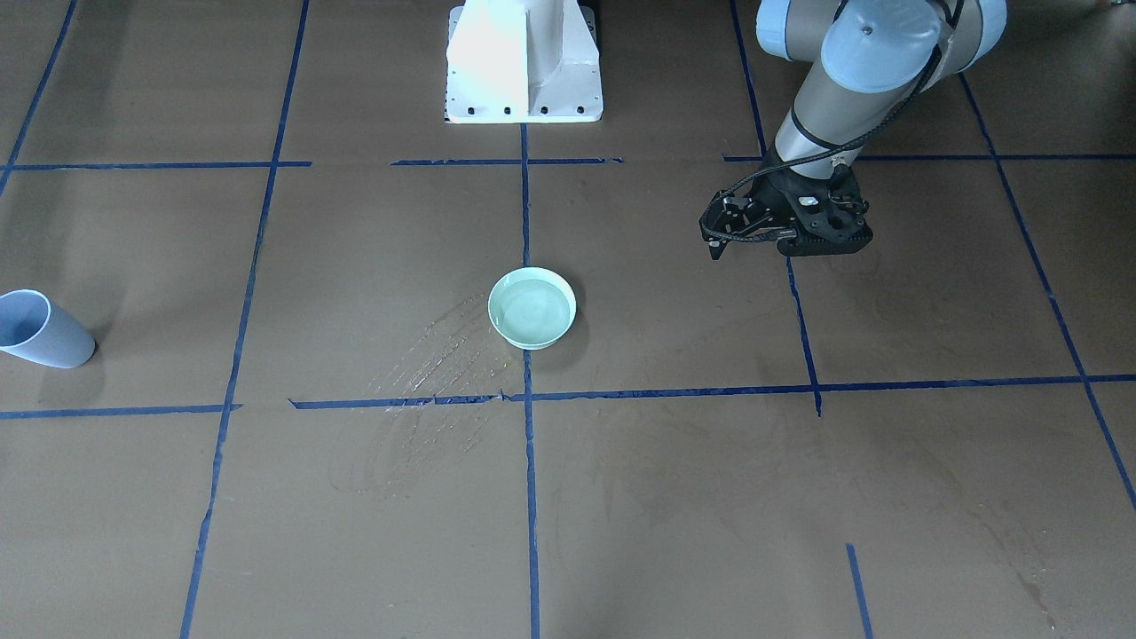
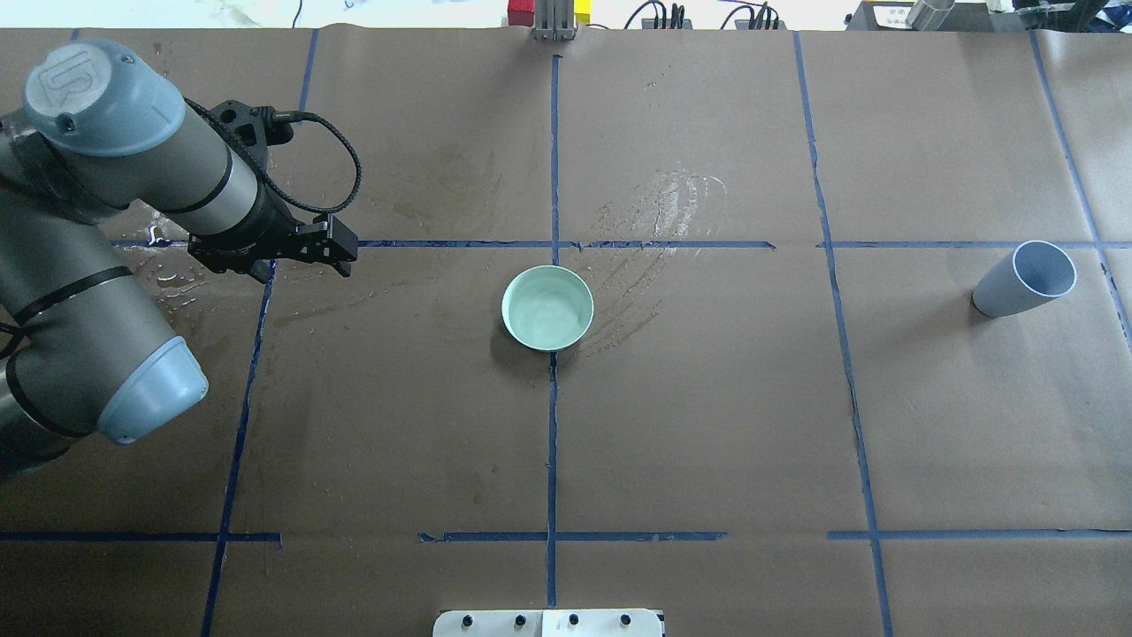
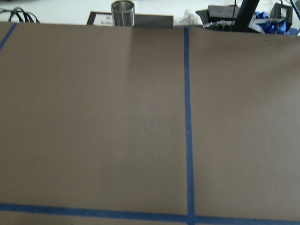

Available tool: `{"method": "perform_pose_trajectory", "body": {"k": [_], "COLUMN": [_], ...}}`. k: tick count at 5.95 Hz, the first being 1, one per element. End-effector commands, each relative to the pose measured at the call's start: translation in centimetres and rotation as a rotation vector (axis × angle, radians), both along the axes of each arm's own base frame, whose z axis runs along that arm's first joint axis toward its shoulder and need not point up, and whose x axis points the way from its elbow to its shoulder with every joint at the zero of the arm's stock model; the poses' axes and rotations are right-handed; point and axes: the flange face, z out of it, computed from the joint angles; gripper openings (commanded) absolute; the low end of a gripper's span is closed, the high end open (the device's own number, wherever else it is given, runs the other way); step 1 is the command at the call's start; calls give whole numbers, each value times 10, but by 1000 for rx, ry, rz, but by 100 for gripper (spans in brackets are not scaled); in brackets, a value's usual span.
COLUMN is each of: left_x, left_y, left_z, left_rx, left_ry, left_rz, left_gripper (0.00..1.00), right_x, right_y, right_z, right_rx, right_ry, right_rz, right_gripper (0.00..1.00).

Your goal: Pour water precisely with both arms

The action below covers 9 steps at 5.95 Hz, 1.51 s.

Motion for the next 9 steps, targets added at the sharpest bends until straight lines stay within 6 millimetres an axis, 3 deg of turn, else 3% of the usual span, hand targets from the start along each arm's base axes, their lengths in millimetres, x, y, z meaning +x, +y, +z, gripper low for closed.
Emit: {"method": "perform_pose_trajectory", "body": {"k": [1, 3, 4, 6, 7, 8, 9], "left_x": [12, 30, 45, 114, 148, 182, 193], "left_y": [7, 11, 12, 24, 24, 11, 7], "left_z": [1, -10, -20, -44, -36, -49, -55], "left_rx": [-11, -19, -18, -3, -26, -35, -60], "left_ry": [-3, 8, 19, 13, 73, 104, 103], "left_rz": [10, 19, 27, -8, -61, -115, -133], "left_gripper": [100, 100, 100, 100, 100, 100, 100], "right_x": [51, 82, 82, 69, 67, 66, 66], "right_y": [12, 5, 3, -8, -9, -8, -8], "right_z": [31, 24, 20, 16, 18, 18, 19], "right_rx": [-65, -302, -337, -335, -338, -337, -338], "right_ry": [72, -166, -163, -110, -87, -86, -87], "right_rz": [-236, -293, -281, -297, -298, -299, -299], "right_gripper": [100, 100, 100, 100, 100, 100, 100]}}
